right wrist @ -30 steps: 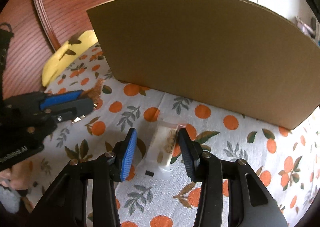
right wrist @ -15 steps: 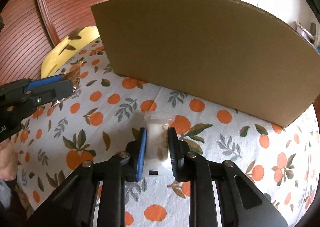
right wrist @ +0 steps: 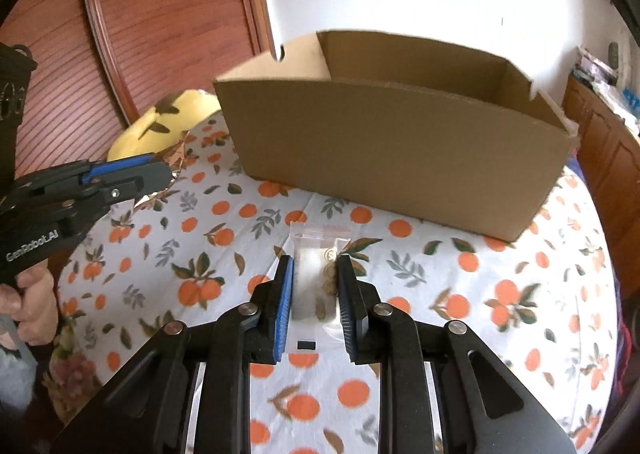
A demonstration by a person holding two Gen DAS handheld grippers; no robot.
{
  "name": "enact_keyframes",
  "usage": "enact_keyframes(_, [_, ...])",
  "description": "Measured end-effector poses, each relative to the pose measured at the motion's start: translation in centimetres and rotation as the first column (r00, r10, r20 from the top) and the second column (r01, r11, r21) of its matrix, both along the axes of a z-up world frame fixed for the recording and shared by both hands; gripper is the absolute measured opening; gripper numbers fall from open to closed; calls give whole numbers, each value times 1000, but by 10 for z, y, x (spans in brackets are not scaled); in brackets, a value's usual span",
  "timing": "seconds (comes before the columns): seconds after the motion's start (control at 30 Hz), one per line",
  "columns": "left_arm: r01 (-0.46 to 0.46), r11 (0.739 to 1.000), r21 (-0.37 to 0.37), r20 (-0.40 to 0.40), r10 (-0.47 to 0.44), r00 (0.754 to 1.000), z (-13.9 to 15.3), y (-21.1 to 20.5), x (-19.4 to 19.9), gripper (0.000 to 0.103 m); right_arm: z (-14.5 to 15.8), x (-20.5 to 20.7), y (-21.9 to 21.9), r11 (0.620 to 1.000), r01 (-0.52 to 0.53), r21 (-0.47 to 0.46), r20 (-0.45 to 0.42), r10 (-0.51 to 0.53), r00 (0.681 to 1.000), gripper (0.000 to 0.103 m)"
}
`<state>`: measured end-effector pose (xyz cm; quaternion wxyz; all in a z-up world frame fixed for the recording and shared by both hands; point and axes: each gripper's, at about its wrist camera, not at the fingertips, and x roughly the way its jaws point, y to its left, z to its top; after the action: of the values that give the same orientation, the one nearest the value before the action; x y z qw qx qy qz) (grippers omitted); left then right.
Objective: Organize snacks
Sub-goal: 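Grasp the copper-wrapped candy with the left tool while the right tool grasps the white pastry, then carry the candy and pastry over the box and open both tools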
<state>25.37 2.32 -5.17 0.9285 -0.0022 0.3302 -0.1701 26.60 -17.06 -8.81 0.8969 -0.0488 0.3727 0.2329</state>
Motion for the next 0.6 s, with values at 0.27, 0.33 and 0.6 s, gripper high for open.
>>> enact_keyframes(0.27, [12,1000,10,73,-13,997,37,-15,-28,16,36,-33,-30,999,35,24,69,-36,997,20])
enact_keyframes(0.33, [10,1000,13,72,-11,997,41,-16,-30,16,43,-38,-35,999,40,31,79,-42,996,20])
enact_keyframes(0.6, [3,1000,23,92,-5,996,52,-15,-39,16,67,-62,-53,997,50,64,132,-58,990,20])
